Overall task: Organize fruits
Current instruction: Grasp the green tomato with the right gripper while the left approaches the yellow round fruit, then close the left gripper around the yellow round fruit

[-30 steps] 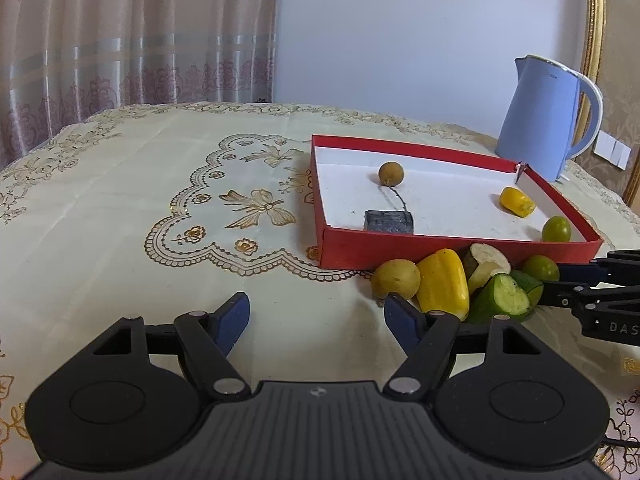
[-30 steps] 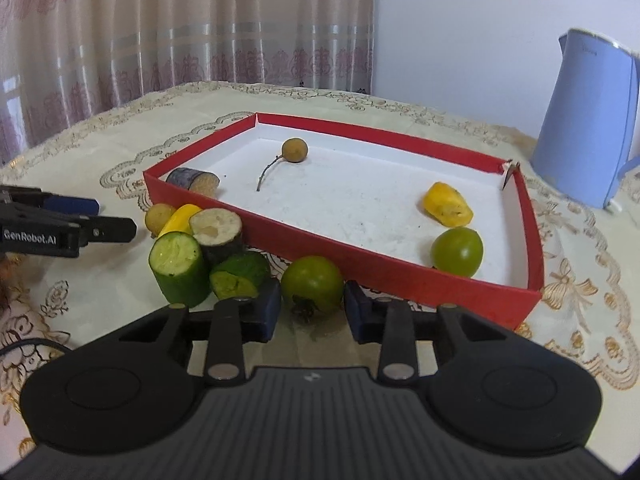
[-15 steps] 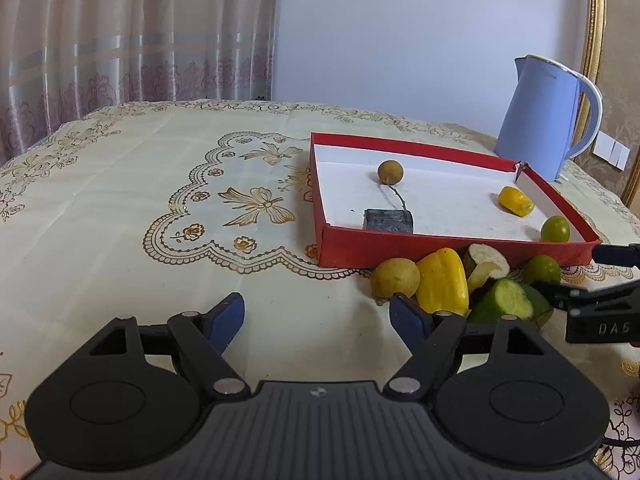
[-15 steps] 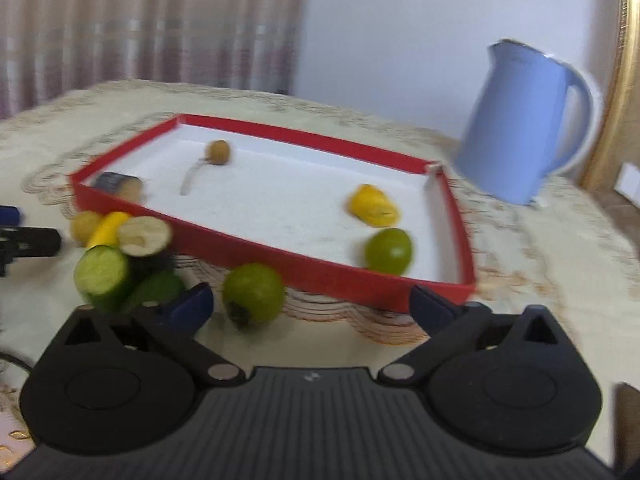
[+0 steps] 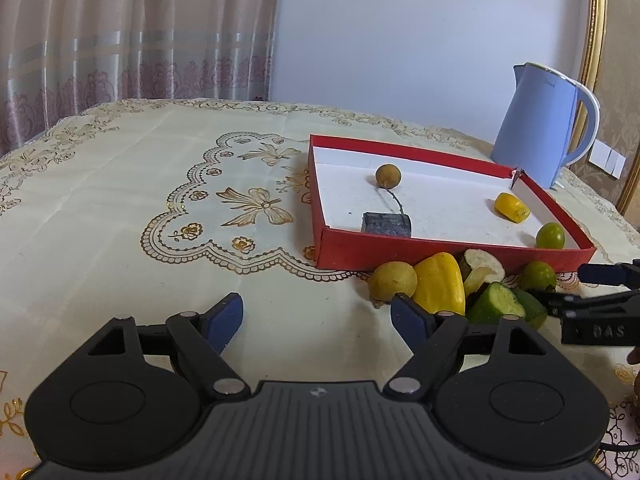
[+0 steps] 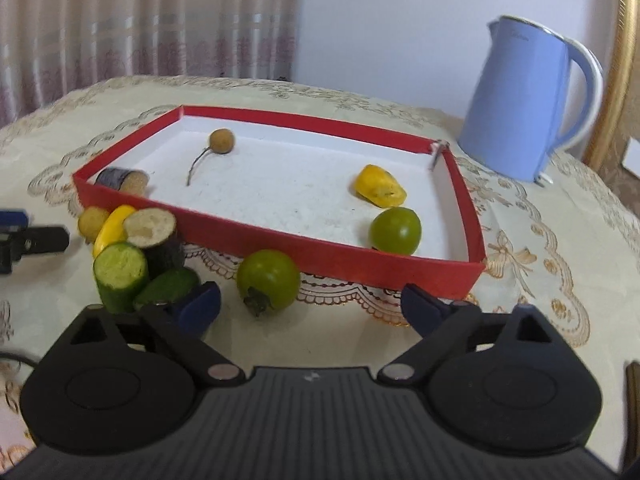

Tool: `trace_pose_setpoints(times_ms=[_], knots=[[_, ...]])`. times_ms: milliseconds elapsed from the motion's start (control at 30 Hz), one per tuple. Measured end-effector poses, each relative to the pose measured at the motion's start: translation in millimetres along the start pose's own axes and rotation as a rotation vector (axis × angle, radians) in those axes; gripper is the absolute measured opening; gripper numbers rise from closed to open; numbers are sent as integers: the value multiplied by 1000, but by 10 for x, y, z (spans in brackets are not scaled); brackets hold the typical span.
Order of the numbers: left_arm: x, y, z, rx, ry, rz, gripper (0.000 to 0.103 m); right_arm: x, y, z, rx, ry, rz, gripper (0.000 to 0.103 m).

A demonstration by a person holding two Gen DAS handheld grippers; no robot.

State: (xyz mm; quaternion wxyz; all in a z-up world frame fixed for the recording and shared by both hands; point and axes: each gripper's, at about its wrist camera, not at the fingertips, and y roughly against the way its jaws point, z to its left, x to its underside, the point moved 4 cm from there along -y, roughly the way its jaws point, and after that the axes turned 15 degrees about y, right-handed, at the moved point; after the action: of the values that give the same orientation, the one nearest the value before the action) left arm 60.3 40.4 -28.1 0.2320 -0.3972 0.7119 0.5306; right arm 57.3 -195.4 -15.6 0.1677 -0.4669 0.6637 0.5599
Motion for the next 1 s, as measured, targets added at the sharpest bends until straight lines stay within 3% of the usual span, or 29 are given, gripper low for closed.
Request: trace_pose_setpoints(times_ms=[33,67,167,533,633,800,1000], knots=[[-1,1,4,2,2,0,82,-13,-2,18,0,1,-3,82],[0,6,9,4,5,-1,82,-19,-2,41,-15,2,-9,74],[-1,8,18,9,11,1,82,-28,8,110,-104,-12,-36,31],[-1,4,-35,19,-20,10,81,37,93,24,-67,3,-58,31],[11,-33,-134,6,-71,21,71,93,76,-50,-76,-28,-51,31],[-43,-98,-218,40,-45,41,67,106,65,-46,-91,-32,-56,31],[-60,-164,-420,1,-107,34,46,128,70,-115,-116,-80,-67,32]])
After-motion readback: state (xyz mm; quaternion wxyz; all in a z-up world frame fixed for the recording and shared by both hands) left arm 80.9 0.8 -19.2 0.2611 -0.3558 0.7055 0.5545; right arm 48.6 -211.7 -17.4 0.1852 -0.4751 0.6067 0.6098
